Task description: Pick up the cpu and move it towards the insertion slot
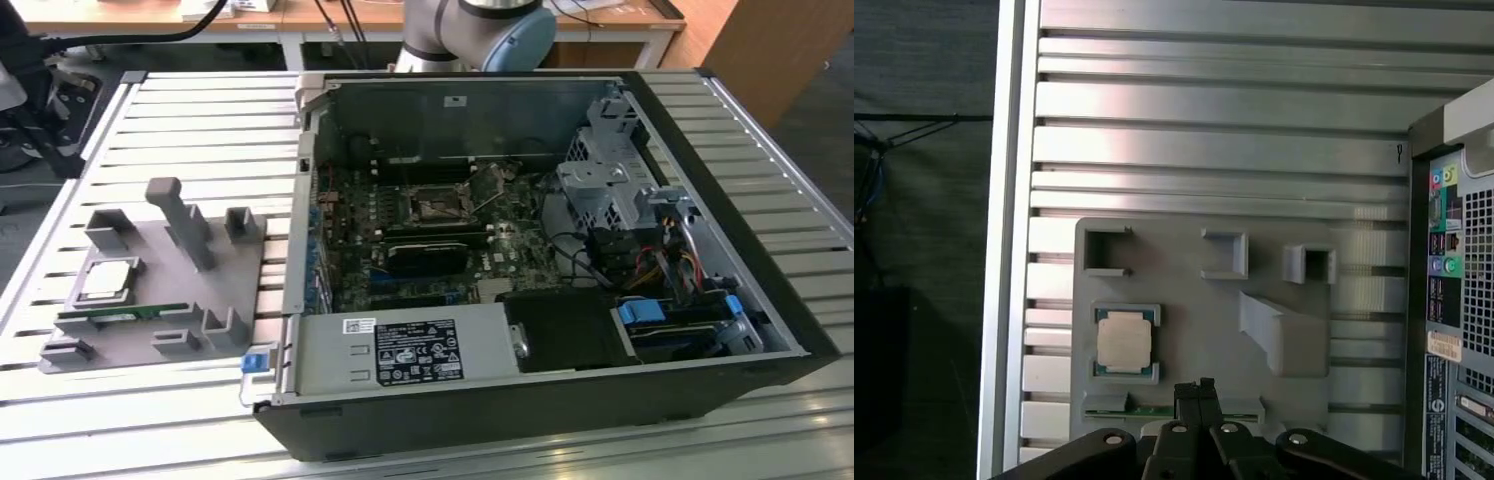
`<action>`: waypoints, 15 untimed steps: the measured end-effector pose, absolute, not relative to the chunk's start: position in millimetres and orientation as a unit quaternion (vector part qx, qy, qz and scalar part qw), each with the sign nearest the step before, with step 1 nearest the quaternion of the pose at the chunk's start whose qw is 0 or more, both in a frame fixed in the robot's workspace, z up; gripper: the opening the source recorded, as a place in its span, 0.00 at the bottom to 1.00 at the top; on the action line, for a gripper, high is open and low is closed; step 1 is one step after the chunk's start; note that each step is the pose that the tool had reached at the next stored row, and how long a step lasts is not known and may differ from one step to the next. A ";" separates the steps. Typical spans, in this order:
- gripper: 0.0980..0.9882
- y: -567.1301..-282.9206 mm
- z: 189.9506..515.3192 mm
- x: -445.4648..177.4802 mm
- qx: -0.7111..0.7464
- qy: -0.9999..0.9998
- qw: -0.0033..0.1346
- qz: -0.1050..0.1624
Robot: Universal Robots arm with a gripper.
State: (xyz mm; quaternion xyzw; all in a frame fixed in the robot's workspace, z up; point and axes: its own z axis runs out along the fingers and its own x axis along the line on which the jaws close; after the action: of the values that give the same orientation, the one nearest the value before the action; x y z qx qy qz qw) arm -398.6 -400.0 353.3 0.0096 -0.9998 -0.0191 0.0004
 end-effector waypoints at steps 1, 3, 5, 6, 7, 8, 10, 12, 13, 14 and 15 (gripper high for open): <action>0.01 -400.0 353.2 -401.3 0.010 -1.000 0.000 -0.019; 0.01 -400.0 353.1 -406.9 0.010 -1.000 0.000 -0.019; 0.01 -400.0 352.8 -411.5 0.010 -1.000 0.000 -0.019; 0.01 -400.0 352.6 -413.7 0.010 -1.000 0.000 -0.019; 0.01 -400.0 352.4 -416.0 0.010 -1.000 0.000 -0.019; 0.01 -400.0 352.2 -418.4 0.010 -1.000 0.000 -0.019; 0.01 -400.0 351.9 -423.7 0.010 -1.000 0.000 -0.019; 0.01 -400.0 351.3 -429.7 0.010 -1.000 0.000 -0.019; 0.01 -400.0 351.0 -432.7 0.010 -1.000 0.000 -0.019; 0.01 -400.0 350.8 -435.6 0.010 -1.000 0.000 -0.019; 0.01 -400.0 350.6 -438.3 0.010 -1.000 0.000 -0.019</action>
State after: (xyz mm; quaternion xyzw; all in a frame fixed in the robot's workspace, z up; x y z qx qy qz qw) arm -438.3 -400.0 350.6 0.0096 -0.9998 -0.0191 0.0004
